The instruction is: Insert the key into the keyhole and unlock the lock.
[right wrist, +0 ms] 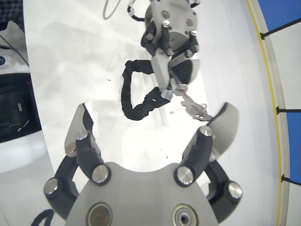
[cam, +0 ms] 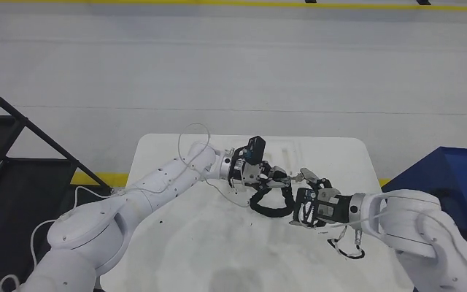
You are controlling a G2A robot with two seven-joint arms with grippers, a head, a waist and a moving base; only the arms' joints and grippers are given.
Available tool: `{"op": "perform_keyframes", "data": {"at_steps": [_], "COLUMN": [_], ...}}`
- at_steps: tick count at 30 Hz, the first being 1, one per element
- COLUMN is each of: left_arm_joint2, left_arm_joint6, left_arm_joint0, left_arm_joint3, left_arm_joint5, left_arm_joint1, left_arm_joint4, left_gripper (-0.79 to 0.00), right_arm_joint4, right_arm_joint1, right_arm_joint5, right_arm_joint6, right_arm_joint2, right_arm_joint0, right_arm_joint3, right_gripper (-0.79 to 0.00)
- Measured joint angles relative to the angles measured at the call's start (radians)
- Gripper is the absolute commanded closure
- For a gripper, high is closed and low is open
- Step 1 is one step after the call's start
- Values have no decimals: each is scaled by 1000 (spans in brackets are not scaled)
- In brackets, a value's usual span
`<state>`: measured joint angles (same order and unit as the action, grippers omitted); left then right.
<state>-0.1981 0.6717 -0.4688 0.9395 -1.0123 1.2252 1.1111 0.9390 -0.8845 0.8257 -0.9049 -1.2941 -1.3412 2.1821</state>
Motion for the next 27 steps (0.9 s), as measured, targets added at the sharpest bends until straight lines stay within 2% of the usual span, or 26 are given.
{"op": "perform_keyframes", "data": {"at_steps": [8, 13, 14, 15, 16, 19, 22, 27], "left_arm_joint2": [-13, -6, -5, -4, -4, -3, -4, -7], "left_arm_joint6": [17, 23, 25, 28, 30, 37, 42, 44], "left_arm_joint0": [-3, 3, 4, 5, 5, 6, 8, 11], "left_arm_joint3": [-24, -28, -28, -27, -26, -21, -19, -13], "left_arm_joint5": [0, 0, 0, 0, 0, 0, 0, 0], "left_arm_joint1": [18, 24, 25, 26, 26, 28, 29, 29], "left_arm_joint4": [38, 80, 89, 98, 104, 122, 134, 149], "left_gripper": [0, 0, 0, 0, 0, 0, 0, 0], "right_arm_joint4": [-12, 26, 44, 68, 83, 125, 168, 235], "right_arm_joint1": [4, 18, 22, 26, 29, 37, 46, 61], "right_arm_joint5": [-13, 105, 126, 153, 172, 189, 187, 187], "right_arm_joint6": [-14, 20, 35, 62, 82, 128, 170, 248], "right_arm_joint2": [7, -53, -60, -67, -71, -70, -55, -24], "right_arm_joint0": [54, 75, 77, 78, 80, 83, 86, 84], "right_arm_joint3": [-23, -22, -24, -26, -29, -25, -16, -22], "right_gripper": [-785, -785, -702, -480, -366, -366, -283, -280]}}
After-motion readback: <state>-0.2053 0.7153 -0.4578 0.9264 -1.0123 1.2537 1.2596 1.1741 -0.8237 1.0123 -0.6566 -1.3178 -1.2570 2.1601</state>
